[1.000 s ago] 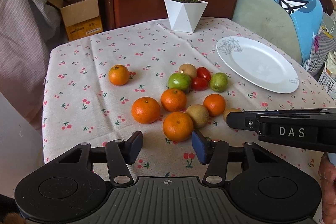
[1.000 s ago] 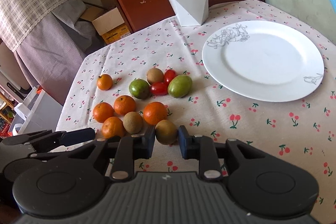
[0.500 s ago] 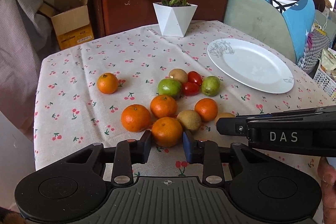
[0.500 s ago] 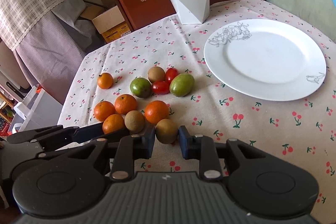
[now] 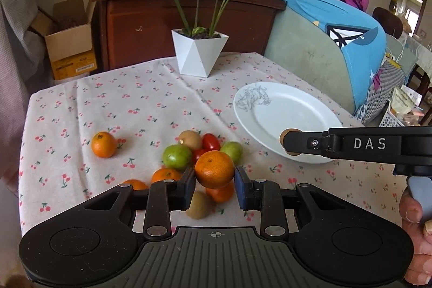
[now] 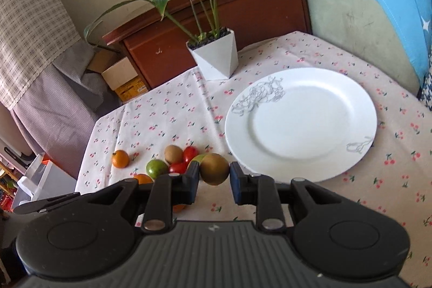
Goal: Organize fruits
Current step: 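Place the kiwi on the white plate with the right tool while the left tool places the orange there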
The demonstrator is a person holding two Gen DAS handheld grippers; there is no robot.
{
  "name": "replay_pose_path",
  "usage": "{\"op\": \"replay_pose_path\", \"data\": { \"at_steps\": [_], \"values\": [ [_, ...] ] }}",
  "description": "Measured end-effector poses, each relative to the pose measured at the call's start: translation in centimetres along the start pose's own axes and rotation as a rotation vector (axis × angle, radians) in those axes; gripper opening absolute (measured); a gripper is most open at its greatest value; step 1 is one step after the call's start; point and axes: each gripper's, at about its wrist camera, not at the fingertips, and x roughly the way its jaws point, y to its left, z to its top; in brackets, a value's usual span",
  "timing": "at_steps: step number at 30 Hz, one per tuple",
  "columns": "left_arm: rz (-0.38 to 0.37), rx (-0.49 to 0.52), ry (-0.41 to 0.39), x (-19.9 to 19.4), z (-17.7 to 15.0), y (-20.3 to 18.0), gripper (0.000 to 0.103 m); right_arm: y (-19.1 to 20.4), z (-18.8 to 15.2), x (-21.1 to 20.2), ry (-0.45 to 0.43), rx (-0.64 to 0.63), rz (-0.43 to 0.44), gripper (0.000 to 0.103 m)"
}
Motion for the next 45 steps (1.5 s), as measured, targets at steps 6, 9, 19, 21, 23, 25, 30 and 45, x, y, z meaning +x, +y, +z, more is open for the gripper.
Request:
{"op": "replay_pose_path", "data": {
  "at_steps": [6,9,19,21,23,25,30,45],
  "values": [
    [-0.044,0.038,-0.008,2.4,1.7,-2.1,0.029,-3.3,1.7,0.3,-0.004,0.091,-0.034,0.024],
    [-0.054,0.042,0.004,4.0,2.1,-2.9,0.029,-4.8,1.8,1.0,0.012,0.135,-0.085,0.024],
    [-0.105,0.015,0.035,7.9,2.7,-4.1,0.029,-7.7,2.1,2.2,0.036,0.238,-0.143,0.025],
    [-0.108,0.014,0.031,8.5,2.8,-4.3,0.029,-8.0,2.3,2.4,0.032,0.25,-0.155,0.028],
    [-0.103,0.016,0.023,8.8,3.0,-4.6,0.031,-8.3,2.5,2.4,0.024,0.26,-0.169,0.027],
    [-0.103,0.019,0.0,9.0,3.2,-4.7,0.032,-8.7,2.7,2.4,0.013,0.274,-0.175,0.028],
    [-0.135,0.005,-0.009,9.4,3.2,-4.9,0.034,-9.7,3.6,2.2,-0.034,0.275,-0.241,0.028],
    [-0.071,0.038,0.009,9.4,2.5,-5.0,0.056,-13.1,3.8,3.8,-0.064,0.33,-0.381,0.044]
  ]
}}
